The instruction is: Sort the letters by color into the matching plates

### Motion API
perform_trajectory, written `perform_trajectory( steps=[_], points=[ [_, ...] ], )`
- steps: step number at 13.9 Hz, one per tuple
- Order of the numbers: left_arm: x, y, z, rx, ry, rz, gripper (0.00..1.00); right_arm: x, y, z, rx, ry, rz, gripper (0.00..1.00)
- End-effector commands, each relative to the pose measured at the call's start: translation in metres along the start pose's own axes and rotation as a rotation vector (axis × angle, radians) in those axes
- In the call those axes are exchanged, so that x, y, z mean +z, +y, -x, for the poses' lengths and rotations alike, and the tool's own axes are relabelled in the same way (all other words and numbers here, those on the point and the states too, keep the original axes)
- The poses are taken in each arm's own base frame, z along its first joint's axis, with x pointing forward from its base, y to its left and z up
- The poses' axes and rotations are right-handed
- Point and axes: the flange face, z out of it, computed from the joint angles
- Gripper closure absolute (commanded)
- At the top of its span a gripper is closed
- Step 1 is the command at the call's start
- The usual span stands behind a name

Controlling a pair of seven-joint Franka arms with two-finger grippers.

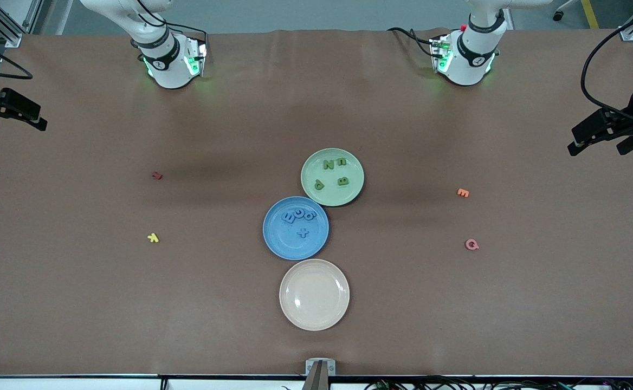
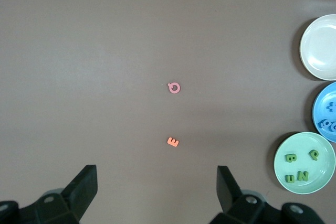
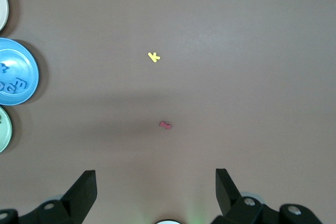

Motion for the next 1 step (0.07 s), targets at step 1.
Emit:
perform_trajectory(
  steps=[1],
  points=[
    [-0.0049, 0.0015, 0.0025, -0.005, -0.002, -0.018, 0.00, -0.0034, 0.0000, 0.0088, 0.012, 0.009, -0.015, 0.00]
  ],
)
